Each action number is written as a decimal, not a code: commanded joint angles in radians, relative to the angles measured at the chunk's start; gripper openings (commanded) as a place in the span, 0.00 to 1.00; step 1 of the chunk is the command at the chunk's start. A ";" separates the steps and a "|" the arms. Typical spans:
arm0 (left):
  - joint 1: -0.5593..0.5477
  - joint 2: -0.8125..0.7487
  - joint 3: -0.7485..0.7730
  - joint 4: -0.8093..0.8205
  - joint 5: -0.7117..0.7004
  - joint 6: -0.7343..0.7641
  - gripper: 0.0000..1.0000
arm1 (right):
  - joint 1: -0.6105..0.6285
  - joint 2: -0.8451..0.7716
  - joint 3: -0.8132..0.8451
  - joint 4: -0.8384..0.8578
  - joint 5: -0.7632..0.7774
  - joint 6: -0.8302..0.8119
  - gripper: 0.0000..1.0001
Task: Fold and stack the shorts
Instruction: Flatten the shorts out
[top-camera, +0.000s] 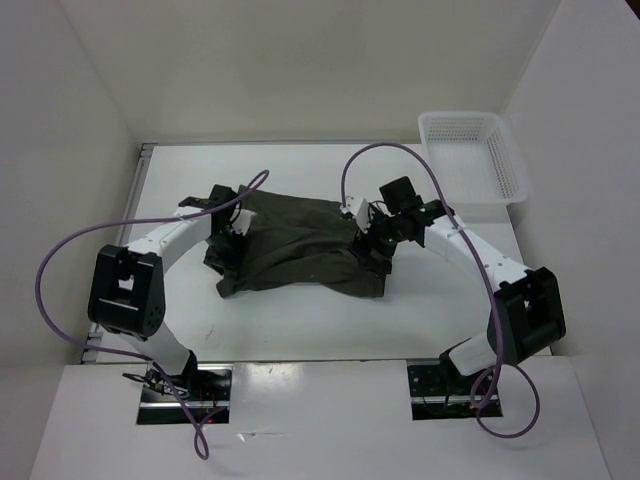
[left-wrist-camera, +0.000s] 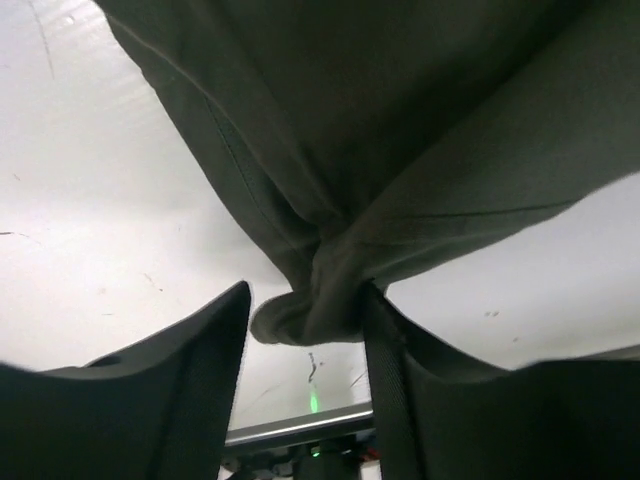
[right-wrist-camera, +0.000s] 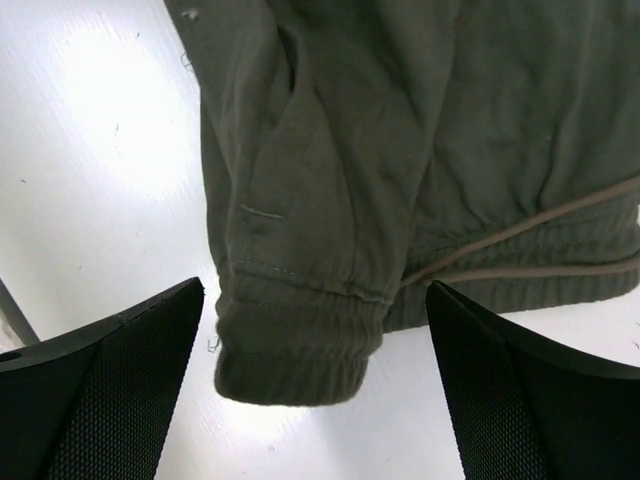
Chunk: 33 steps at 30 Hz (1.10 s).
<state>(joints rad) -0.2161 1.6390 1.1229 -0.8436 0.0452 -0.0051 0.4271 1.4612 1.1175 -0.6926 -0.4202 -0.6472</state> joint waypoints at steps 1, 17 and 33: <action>0.003 0.013 -0.002 0.035 -0.012 0.005 0.50 | 0.056 -0.006 -0.028 -0.041 0.055 -0.028 0.95; 0.049 0.059 -0.009 0.040 -0.037 0.005 0.00 | 0.104 0.016 -0.055 0.057 0.274 -0.063 0.02; 0.188 0.163 1.015 0.321 -0.447 0.005 0.00 | -0.047 0.384 0.988 0.387 0.526 0.086 0.00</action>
<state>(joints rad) -0.0444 1.7870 2.0491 -0.5522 -0.2863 -0.0059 0.3878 1.8439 1.9656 -0.3939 0.0036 -0.5896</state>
